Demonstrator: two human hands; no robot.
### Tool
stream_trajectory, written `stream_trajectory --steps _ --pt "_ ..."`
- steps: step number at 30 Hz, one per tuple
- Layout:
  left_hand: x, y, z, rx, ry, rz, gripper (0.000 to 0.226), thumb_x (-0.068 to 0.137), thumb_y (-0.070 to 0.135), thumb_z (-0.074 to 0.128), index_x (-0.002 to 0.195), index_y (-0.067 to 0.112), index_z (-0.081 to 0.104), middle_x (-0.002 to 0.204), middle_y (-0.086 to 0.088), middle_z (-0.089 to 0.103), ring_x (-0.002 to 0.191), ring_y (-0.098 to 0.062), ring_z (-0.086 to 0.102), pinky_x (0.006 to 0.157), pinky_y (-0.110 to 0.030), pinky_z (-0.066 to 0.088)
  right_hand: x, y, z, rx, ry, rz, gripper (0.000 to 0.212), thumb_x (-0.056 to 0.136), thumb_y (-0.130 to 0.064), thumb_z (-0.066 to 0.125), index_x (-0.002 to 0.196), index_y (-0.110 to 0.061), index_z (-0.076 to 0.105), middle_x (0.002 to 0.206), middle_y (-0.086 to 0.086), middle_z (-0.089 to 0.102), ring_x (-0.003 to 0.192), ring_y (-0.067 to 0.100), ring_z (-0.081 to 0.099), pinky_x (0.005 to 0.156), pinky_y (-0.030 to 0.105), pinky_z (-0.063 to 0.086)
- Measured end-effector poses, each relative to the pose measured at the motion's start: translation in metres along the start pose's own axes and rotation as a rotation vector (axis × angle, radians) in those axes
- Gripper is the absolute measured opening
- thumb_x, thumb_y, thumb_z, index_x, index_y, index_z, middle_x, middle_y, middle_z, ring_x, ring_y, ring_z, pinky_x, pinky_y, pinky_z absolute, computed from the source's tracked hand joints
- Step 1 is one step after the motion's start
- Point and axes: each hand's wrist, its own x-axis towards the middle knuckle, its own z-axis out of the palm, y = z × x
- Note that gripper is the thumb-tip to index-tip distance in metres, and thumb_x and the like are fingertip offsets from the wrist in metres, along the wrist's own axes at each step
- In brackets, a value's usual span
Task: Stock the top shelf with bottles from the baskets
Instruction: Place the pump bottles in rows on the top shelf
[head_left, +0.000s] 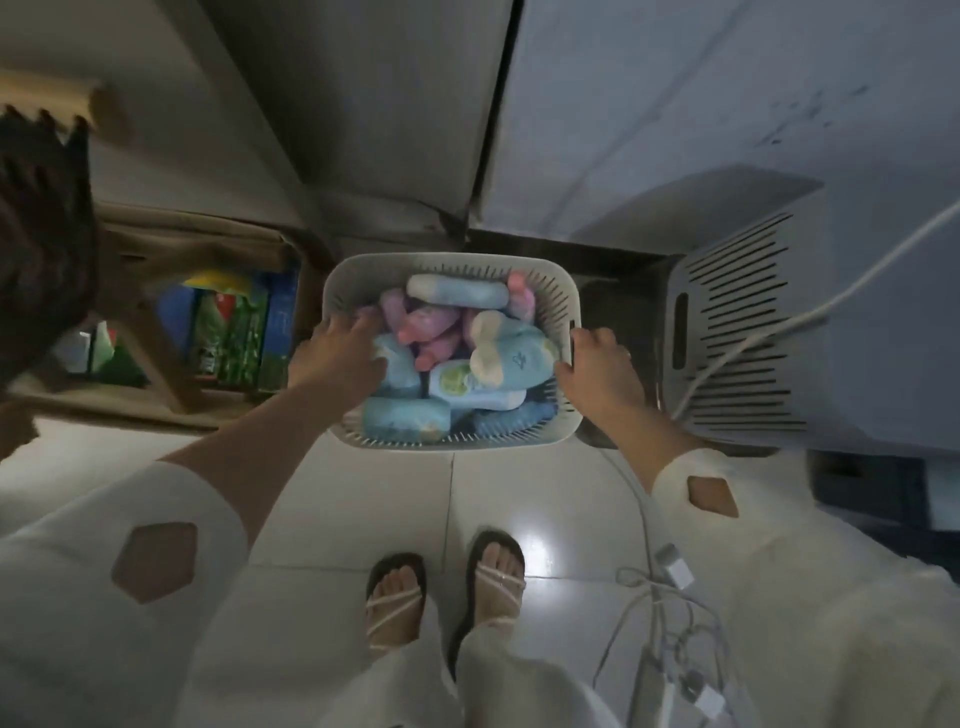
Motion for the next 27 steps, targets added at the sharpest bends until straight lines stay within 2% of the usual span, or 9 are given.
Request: stream_trajectory --steps 3,6,9,14,15,17,20,23,27 --pt "0.038 -0.009 0.041 0.057 0.061 -0.013 0.049 0.090 0.029 0.051 0.136 0.018 0.036 0.138 -0.014 0.038 0.129 -0.034 0.034 0.098 -0.047 0.037 0.040 0.015 0.044 -0.013 0.032 0.031 0.051 0.095 -0.031 0.050 0.141 -0.016 0.034 0.145 0.013 0.028 0.128 0.034 0.036 0.101 0.045 0.042" --pt "0.064 -0.021 0.077 0.000 0.136 -0.109 0.055 0.090 0.024 0.051 0.140 0.022 0.029 0.149 -0.014 0.021 0.140 -0.033 0.014 0.107 -0.052 0.027 0.068 0.022 0.079 0.075 0.031 0.098 0.066 0.095 -0.027 0.051 0.149 -0.019 0.014 0.154 0.014 0.012 0.137 0.038 0.025 0.105 0.049 0.036" --pt "0.077 -0.025 0.101 -0.076 0.228 -0.159 0.066 0.090 0.018 0.050 0.147 0.024 0.017 0.156 -0.014 0.004 0.144 -0.034 0.002 0.109 -0.055 0.025 0.085 0.022 0.103 0.185 0.108 0.132 0.070 0.095 -0.026 0.052 0.150 -0.020 0.009 0.139 0.018 0.029 0.120 0.038 0.044 0.097 0.050 0.046" --pt "0.076 -0.022 0.107 -0.258 0.400 -0.200 0.073 0.094 0.018 0.050 0.150 0.017 0.004 0.158 -0.011 -0.002 0.144 -0.034 0.009 0.109 -0.053 0.027 0.091 0.022 0.112 0.306 0.314 0.194 0.075 0.096 -0.031 0.051 0.152 -0.020 0.002 0.132 0.019 0.043 0.117 0.036 0.048 0.093 0.050 0.046" --pt "0.078 -0.024 0.106 -0.307 0.408 -0.230 0.074 0.095 0.021 0.049 0.150 0.016 0.001 0.158 -0.011 0.000 0.143 -0.033 0.013 0.107 -0.051 0.029 0.093 0.021 0.110 0.375 0.311 0.244 0.074 0.096 -0.032 0.051 0.152 -0.019 0.004 0.133 0.018 0.045 0.117 0.036 0.050 0.093 0.051 0.047" --pt "0.082 -0.028 0.104 -0.452 0.366 -0.364 0.077 0.095 0.028 0.051 0.150 0.013 0.000 0.156 -0.014 0.012 0.137 -0.036 0.028 0.102 -0.050 0.035 0.098 0.021 0.107 0.468 0.284 0.339 0.060 0.097 -0.035 0.049 0.145 -0.010 0.023 0.130 0.019 0.052 0.114 0.038 0.055 0.091 0.051 0.048" --pt "0.083 -0.035 0.104 -0.534 0.281 -0.501 0.060 0.093 0.032 0.052 0.140 0.008 0.025 0.138 -0.020 0.044 0.119 -0.042 0.048 0.088 -0.049 0.042 0.103 0.021 0.101 0.497 0.242 0.401 0.043 0.101 -0.038 0.035 0.122 -0.001 0.047 0.122 0.023 0.058 0.111 0.040 0.056 0.088 0.044 0.045" --pt "0.086 -0.039 0.103 -0.521 0.255 -0.522 0.045 0.093 0.034 0.051 0.124 0.005 0.036 0.124 -0.022 0.054 0.110 -0.042 0.054 0.084 -0.047 0.043 0.107 0.024 0.098 0.521 0.255 0.422 0.048 0.103 -0.038 0.027 0.119 0.000 0.053 0.122 0.023 0.058 0.113 0.039 0.055 0.088 0.040 0.043" --pt "0.094 -0.039 0.099 -0.614 0.200 -0.554 0.046 0.095 0.037 0.047 0.124 0.002 0.041 0.126 -0.023 0.052 0.112 -0.042 0.053 0.087 -0.045 0.044 0.110 0.024 0.098 0.517 0.241 0.417 0.050 0.104 -0.037 0.024 0.118 0.002 0.053 0.121 0.023 0.058 0.112 0.036 0.056 0.083 0.036 0.042"
